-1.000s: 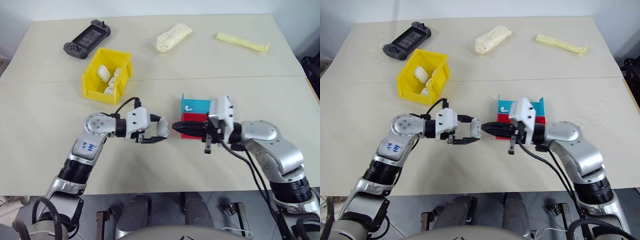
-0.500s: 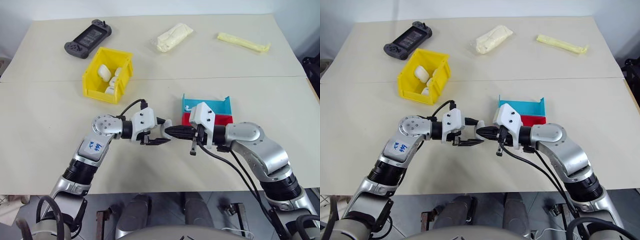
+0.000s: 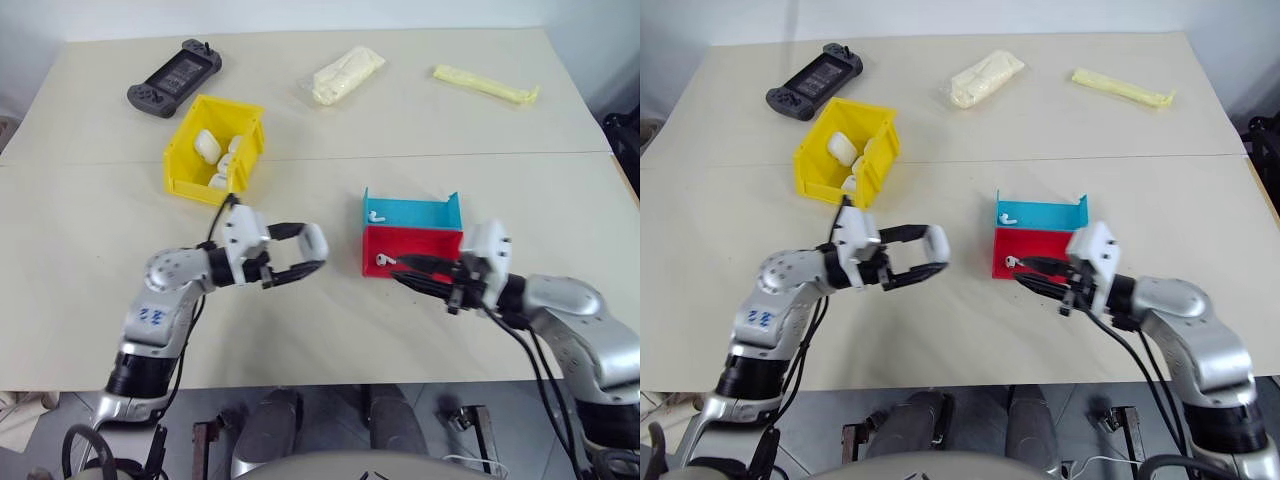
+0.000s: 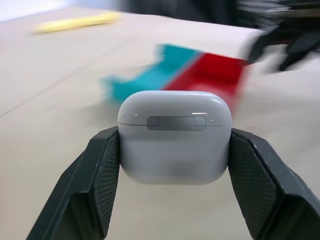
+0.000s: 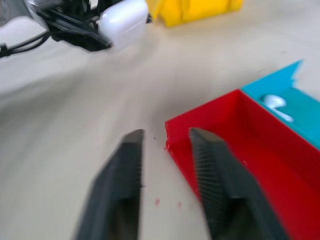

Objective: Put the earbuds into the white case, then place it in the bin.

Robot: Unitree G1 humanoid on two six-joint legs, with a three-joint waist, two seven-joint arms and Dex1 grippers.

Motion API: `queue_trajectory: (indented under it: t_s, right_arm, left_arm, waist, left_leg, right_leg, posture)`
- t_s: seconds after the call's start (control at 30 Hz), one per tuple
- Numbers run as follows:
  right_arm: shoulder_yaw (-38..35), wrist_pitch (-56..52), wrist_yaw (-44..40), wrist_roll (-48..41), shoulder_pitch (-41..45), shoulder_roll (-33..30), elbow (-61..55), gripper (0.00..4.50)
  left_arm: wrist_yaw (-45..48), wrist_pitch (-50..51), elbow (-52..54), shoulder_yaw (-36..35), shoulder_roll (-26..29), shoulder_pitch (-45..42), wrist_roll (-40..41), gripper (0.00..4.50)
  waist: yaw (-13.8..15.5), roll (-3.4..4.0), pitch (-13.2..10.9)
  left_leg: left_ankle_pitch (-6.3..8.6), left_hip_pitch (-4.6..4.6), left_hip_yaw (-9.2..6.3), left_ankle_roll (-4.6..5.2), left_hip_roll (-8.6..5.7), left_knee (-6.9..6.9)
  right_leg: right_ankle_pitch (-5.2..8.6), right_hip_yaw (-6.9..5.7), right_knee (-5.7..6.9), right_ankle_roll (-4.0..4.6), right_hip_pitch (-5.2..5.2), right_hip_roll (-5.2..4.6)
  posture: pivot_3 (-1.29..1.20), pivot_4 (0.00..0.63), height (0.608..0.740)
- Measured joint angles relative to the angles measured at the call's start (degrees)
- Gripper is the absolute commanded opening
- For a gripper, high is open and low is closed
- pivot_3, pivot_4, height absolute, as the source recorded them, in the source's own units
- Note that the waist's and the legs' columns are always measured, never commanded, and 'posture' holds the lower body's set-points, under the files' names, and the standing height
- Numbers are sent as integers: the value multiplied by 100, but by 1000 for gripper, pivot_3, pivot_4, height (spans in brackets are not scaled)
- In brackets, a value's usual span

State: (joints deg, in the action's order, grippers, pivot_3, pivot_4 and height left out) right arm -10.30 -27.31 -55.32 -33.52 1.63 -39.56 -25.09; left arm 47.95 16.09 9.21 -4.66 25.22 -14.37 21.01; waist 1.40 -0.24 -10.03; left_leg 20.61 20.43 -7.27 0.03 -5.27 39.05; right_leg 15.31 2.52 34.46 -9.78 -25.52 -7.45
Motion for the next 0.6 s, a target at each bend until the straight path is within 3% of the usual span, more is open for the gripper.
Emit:
queue_trajectory:
  t_s: [0.2, 0.33, 0.6]
  right_arm:
    - [-709, 690, 140, -17, -16, 110, -30, 4413]
    - [-762, 1102, 514, 62, -30, 552, -178, 4483]
    - [-262, 1258, 1072, 345, -207, 895, -423, 4483]
  left_arm:
    - [-1476, 232, 136, -1092, -219, 204, 25, 2810]
    - [-2053, 399, 89, -1349, -230, 105, 34, 2810]
    - [-2566, 316, -1943, -1229, -153, -2238, -161, 2810]
  waist:
    - [8, -1, 0]
    - [9, -2, 0]
    - [60, -17, 3]
  left_leg:
    - [1, -7, -1, -2, 2, -5]
    - [1, -6, 0, -2, -1, -3]
    - [-1, -5, 0, -1, -12, 2]
  right_leg:
    - [0, 0, 0, 1, 5, 4]
    - [0, 0, 2, 1, 5, 0]
    - [-4, -6, 18, 1, 6, -1]
  posture:
    - [0, 150, 740]
    - [0, 150, 740]
    - [0, 150, 740]
